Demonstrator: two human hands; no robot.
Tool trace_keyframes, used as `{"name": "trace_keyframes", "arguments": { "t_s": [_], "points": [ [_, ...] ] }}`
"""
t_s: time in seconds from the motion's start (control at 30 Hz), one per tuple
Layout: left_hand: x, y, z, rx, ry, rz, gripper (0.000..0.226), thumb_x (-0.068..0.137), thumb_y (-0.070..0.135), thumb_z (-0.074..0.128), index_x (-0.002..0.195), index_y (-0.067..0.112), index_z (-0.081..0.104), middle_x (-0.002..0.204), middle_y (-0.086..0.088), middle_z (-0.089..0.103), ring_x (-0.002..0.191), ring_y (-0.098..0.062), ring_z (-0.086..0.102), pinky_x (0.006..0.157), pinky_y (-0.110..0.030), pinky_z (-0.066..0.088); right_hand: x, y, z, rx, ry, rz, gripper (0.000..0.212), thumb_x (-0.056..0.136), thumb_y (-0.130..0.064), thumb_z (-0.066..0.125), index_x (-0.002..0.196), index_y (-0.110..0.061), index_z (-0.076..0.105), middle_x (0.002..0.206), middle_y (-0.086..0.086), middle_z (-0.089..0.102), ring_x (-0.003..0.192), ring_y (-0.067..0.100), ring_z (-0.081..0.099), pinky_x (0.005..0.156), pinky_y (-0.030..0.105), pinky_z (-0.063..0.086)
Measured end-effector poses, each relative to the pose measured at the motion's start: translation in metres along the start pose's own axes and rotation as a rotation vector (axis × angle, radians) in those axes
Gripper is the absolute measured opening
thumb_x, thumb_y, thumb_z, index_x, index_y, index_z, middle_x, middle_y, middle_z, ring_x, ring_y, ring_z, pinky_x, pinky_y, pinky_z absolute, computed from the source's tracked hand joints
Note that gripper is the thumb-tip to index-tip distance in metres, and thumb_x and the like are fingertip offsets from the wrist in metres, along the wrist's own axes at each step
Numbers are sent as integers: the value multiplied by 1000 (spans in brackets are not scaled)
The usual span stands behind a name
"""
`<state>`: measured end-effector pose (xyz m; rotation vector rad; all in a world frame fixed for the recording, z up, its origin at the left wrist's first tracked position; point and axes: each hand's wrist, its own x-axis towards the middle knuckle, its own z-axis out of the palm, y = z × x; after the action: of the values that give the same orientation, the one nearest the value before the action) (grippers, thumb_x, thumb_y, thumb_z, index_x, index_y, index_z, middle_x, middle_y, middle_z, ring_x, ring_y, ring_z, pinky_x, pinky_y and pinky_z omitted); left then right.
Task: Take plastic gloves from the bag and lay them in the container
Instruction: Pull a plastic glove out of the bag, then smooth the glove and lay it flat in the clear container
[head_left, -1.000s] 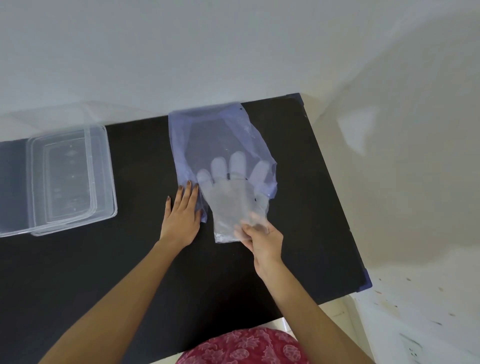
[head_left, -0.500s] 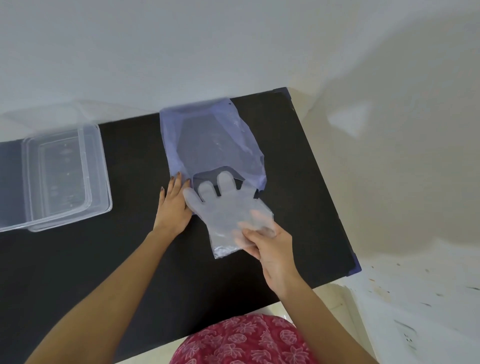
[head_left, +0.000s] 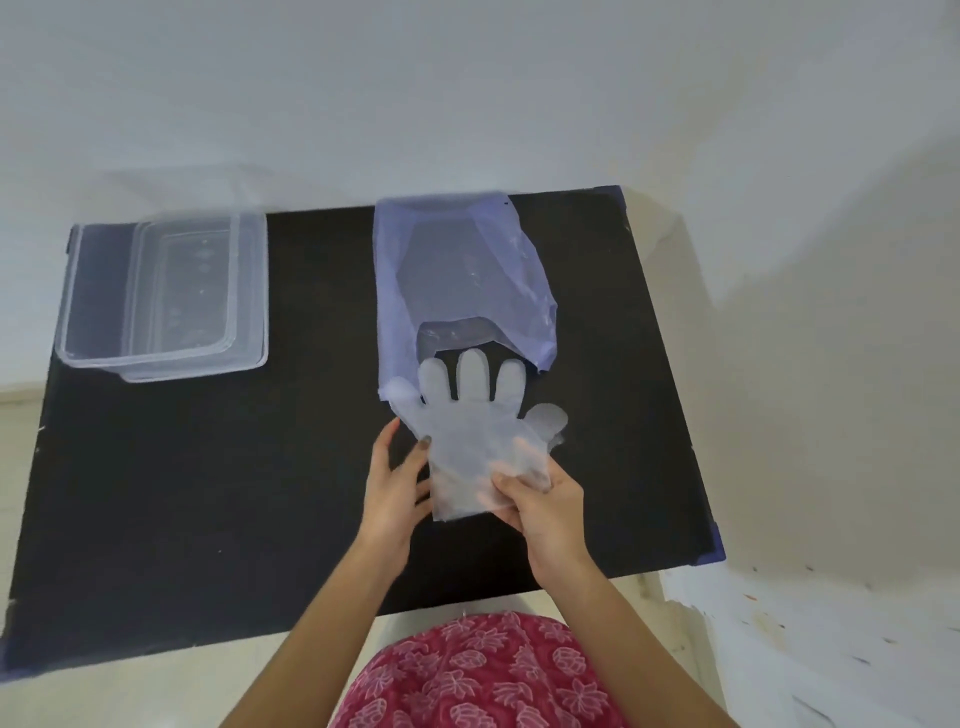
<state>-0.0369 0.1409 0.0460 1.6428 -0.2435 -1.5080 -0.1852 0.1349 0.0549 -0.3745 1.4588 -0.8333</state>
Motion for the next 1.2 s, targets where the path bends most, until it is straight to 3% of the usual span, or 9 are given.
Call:
{"name": "trace_keyframes", "arguments": {
  "t_s": [0.1, 0.23, 0.37, 0.57, 0.63, 0.77, 1.0, 1.07, 1.2],
  "points": [
    [1, -17, 1, 68, 82, 55, 64, 85, 5, 64, 134, 39, 41, 104, -5, 72, 95, -21, 70, 86, -44, 56, 2, 15, -9, -81, 8, 6, 36, 83, 4, 66, 112, -18, 67, 103, 6, 72, 91, 17, 71, 65, 26, 60],
    [-3, -35, -2, 170, 146, 122, 65, 79, -9, 62, 127, 33, 50, 103, -2, 72, 100, -15, 68, 80, -30, 56, 7, 31, -24, -147, 44, 33, 30, 83, -2, 69, 109, -18, 68, 100, 4, 72, 91, 17, 70, 71, 30, 61],
    [-11, -57, -8, 263, 180, 130, 60, 81, -7, 61, 125, 32, 53, 110, 0, 70, 103, -13, 66, 88, -36, 55, 16, 42, -39, -166, 146, 50, 15, 83, -14, 70, 97, -19, 69, 93, 5, 73, 87, 19, 70, 80, 36, 59],
    [-9, -78, -15, 422, 257, 182, 50, 88, 1, 59, 132, 23, 50, 124, -1, 63, 99, -12, 65, 92, -34, 52, 23, 47, -56, -383, 201, -25, 31, 83, -14, 72, 112, -17, 64, 99, 3, 71, 91, 18, 67, 79, 31, 57],
    [-11, -82, -16, 446, 277, 198, 47, 89, 4, 58, 132, 21, 48, 124, -1, 62, 90, -6, 62, 92, -33, 51, 23, 50, -59, -458, 186, -47, 33, 83, -16, 72, 115, -17, 64, 99, 3, 70, 89, 16, 67, 72, 24, 54],
    [-12, -91, -21, 480, 321, 222, 46, 89, 3, 58, 132, 17, 47, 126, -2, 60, 101, -16, 62, 91, -31, 50, 21, 55, -63, -591, 171, -112, 34, 85, -19, 70, 118, -13, 64, 98, -2, 68, 82, 6, 63, 62, 13, 46],
    [-15, -106, -38, 616, 445, 316, 43, 83, 9, 68, 122, 16, 50, 124, -6, 50, 111, -22, 48, 94, -38, 50, 10, 62, -69, -782, 200, -239, 37, 89, -25, 66, 125, -16, 60, 123, 0, 60, 108, 14, 58, 88, 25, 47],
    [-20, -107, -39, 696, 375, 387, 35, 82, 10, 69, 114, 17, 55, 117, -3, 50, 107, -19, 45, 93, -35, 49, 5, 66, -71, -823, 208, -277, 35, 90, -24, 66, 123, -16, 61, 123, 0, 60, 107, 14, 59, 87, 22, 47],
    [-27, -120, -47, 1093, -16, 630, 34, 79, 21, 73, 111, 20, 61, 118, 4, 51, 110, -13, 40, 94, -23, 43, -7, 76, -69, -876, 182, -328, 26, 89, -21, 66, 115, -16, 66, 113, -2, 61, 96, 10, 60, 75, 8, 44]
  ]
}}
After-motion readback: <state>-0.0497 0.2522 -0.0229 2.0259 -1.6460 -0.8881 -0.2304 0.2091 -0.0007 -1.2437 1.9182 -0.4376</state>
